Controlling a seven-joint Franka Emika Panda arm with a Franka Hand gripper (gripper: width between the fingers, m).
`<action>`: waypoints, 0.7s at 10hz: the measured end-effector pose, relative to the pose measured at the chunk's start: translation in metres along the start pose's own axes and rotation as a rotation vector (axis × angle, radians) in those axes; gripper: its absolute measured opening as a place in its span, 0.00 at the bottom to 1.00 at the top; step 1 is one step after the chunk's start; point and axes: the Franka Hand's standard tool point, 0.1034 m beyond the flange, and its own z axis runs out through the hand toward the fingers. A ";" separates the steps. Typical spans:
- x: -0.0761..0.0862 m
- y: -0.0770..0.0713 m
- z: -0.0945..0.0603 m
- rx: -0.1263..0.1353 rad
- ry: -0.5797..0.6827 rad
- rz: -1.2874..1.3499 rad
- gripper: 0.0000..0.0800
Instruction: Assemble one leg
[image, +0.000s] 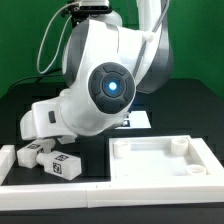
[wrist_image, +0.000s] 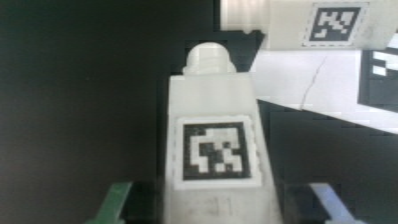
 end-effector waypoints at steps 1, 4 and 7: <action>-0.007 -0.003 -0.009 0.003 -0.012 -0.014 0.36; -0.041 -0.023 -0.087 0.092 0.013 -0.076 0.36; -0.039 -0.021 -0.101 0.072 0.155 -0.074 0.36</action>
Offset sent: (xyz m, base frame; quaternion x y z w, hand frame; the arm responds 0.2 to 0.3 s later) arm 0.0619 0.0705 0.1000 0.1471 0.0574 -0.0472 0.9863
